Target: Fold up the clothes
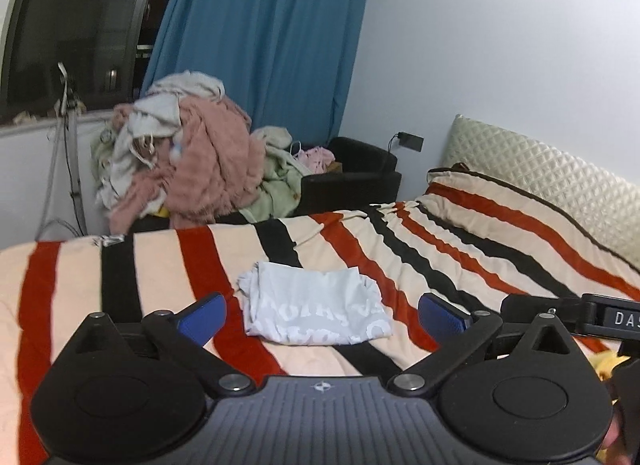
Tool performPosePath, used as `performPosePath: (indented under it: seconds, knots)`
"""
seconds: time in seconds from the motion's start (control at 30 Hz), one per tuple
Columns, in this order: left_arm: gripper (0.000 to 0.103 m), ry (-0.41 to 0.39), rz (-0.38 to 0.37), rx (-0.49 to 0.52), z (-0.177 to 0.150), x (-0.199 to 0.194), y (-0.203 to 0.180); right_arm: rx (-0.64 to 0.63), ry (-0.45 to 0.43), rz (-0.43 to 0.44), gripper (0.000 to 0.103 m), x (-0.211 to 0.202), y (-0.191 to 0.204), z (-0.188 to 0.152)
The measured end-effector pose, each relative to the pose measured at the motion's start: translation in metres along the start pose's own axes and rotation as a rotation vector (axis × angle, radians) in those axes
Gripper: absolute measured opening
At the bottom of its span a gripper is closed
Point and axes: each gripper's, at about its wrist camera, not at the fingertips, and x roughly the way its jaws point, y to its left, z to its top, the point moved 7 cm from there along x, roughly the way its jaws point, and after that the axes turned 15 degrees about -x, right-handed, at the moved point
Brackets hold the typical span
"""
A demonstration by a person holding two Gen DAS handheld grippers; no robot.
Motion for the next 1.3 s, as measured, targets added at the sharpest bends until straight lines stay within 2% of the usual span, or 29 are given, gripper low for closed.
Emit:
performPosePath:
  seconds: [0.17, 0.3, 0.4, 0.6, 0.8, 0.97, 1.13, 1.3]
  knots:
    - [0.103, -0.054, 0.012, 0.028, -0.023, -0.05, 0.001, -0.119, -0.083, -0.024, 0.098, -0.037, 0.022, -0.016]
    - [0.103, -0.116, 0.03, 0.05, -0.044, -0.066, 0.008, -0.184, -0.129, -0.058, 0.098, -0.05, 0.036, -0.038]
    - [0.103, -0.146, 0.071, 0.074, -0.058, -0.064, 0.013, -0.213, -0.144, -0.078, 0.098, -0.045, 0.042, -0.055]
    - [0.103, -0.132, 0.084, 0.046, -0.083, -0.044, 0.033, -0.214, -0.139, -0.105, 0.098, -0.019, 0.048, -0.084]
    - [0.103, -0.104, 0.129, 0.043, -0.098, -0.021, 0.059, -0.219, -0.141, -0.144, 0.098, 0.001, 0.043, -0.096]
    - [0.103, -0.098, 0.123, 0.024, -0.1, -0.015, 0.069, -0.217, -0.113, -0.153, 0.098, 0.018, 0.041, -0.105]
    - [0.103, -0.124, 0.104, 0.035, -0.103, -0.016, 0.068, -0.229, -0.112, -0.165, 0.098, 0.019, 0.043, -0.108]
    - [0.103, -0.132, 0.147, 0.058, -0.103, -0.015, 0.07, -0.231, -0.124, -0.166, 0.098, 0.017, 0.044, -0.109]
